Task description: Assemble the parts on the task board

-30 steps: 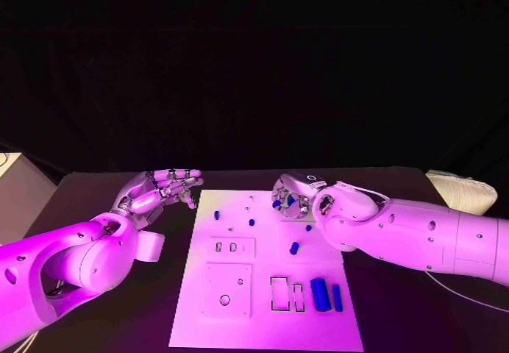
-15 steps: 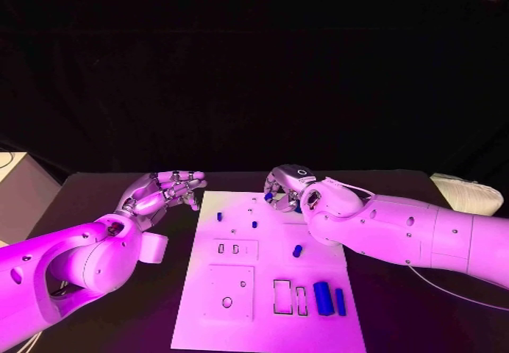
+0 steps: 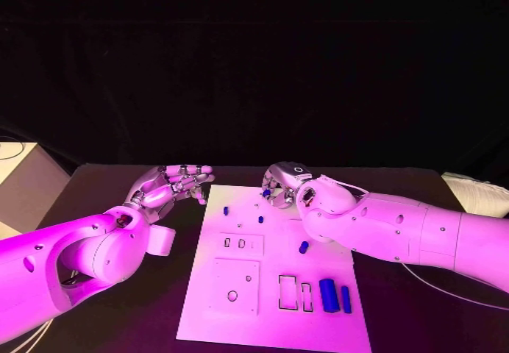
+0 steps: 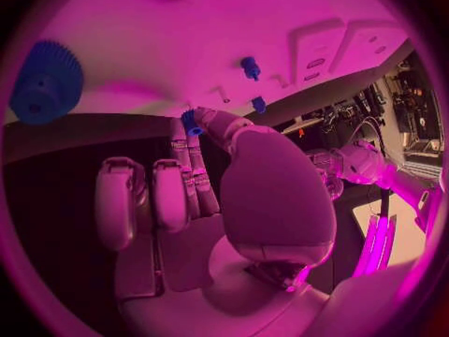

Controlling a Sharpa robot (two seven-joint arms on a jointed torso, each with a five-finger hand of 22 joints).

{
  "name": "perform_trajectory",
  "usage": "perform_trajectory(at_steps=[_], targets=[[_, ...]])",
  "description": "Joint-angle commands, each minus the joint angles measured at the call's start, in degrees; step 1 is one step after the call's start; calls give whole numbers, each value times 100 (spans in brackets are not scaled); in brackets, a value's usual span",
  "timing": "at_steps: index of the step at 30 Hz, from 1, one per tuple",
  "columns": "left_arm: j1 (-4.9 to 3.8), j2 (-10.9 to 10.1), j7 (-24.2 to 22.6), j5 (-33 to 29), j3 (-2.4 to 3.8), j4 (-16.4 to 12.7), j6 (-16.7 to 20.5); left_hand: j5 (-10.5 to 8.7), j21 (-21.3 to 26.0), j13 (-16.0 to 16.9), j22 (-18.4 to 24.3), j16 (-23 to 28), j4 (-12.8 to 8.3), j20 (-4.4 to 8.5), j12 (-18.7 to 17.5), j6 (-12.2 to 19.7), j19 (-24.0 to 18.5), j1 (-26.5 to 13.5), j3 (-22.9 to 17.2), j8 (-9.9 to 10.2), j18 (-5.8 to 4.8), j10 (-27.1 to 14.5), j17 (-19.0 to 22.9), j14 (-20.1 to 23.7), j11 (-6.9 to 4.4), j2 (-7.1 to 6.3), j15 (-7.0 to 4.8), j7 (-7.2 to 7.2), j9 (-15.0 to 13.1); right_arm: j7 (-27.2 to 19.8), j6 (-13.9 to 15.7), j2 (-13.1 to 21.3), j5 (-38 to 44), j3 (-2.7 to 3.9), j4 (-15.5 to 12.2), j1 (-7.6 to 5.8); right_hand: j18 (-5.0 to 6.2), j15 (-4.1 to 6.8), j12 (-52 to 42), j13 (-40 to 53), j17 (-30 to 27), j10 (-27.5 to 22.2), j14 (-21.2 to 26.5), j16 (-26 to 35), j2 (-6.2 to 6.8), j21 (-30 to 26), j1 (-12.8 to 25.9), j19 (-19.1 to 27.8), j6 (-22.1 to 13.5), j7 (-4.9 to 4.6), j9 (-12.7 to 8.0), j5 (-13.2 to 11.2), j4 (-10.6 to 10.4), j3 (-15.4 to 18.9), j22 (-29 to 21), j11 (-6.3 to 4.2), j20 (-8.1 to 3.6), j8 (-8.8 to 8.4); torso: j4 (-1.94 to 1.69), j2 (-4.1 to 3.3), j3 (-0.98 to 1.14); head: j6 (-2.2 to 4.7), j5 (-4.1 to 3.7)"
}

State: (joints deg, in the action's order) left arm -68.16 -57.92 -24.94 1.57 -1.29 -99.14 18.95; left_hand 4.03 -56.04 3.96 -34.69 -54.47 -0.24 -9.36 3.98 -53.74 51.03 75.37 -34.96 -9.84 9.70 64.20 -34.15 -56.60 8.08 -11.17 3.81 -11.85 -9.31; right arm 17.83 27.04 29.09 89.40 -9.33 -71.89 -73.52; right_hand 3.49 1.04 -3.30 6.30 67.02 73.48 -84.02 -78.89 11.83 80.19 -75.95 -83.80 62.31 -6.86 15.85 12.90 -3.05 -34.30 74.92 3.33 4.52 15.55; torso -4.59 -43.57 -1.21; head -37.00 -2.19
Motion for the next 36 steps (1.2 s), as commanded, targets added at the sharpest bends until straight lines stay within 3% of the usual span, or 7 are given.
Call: perform_trajectory(at_steps=[1,5,15,36], targets=[[-19,18,-9,-15,6,-13,-98,-35,-20,1,-8,21,-24,-6,-15,30,-9,27,-10,13,89,-20,7,17,1,-30,14,10,-6,46,51,-47,79,2,63,14,-54,43,-32,10,-8,76,-204,-21,-163,10,-126,-46,-22,8,655,15,20,-3,130,-27,-14,118,-6,-16,0,-24,22],[-27,21,-4,-15,6,-10,-93,-36,-32,2,-13,21,-26,-6,-14,30,-1,27,-10,12,89,-20,11,13,1,-31,14,10,-7,42,47,-83,79,2,95,19,-52,42,-31,10,-17,72,-202,-18,-153,4,-122,-42,-27,8,664,14,26,-1,122,-26,-13,122,-13,-12,-3,-73,10],[-50,22,8,-15,6,8,-84,-37,-46,1,-19,22,-21,-6,-15,36,6,18,-7,15,88,-27,17,10,6,-33,16,2,-7,73,95,-132,90,2,140,23,-48,40,-29,9,-37,63,-198,-11,-138,-11,-111,-32,-38,6,678,7,31,2,103,-23,-11,127,-9,-23,-1,-72,-7],[-85,32,36,-14,6,15,-75,-37,-46,1,-19,22,-21,-6,-15,36,6,18,-7,15,88,-27,17,10,6,-33,16,2,-7,46,52,-267,83,3,285,23,-40,31,-26,5,-79,31,-186,3,-111,-35,-73,-13,-85,-4,711,-41,33,1,74,-12,-3,128,-6,-46,-1,-112,36]])
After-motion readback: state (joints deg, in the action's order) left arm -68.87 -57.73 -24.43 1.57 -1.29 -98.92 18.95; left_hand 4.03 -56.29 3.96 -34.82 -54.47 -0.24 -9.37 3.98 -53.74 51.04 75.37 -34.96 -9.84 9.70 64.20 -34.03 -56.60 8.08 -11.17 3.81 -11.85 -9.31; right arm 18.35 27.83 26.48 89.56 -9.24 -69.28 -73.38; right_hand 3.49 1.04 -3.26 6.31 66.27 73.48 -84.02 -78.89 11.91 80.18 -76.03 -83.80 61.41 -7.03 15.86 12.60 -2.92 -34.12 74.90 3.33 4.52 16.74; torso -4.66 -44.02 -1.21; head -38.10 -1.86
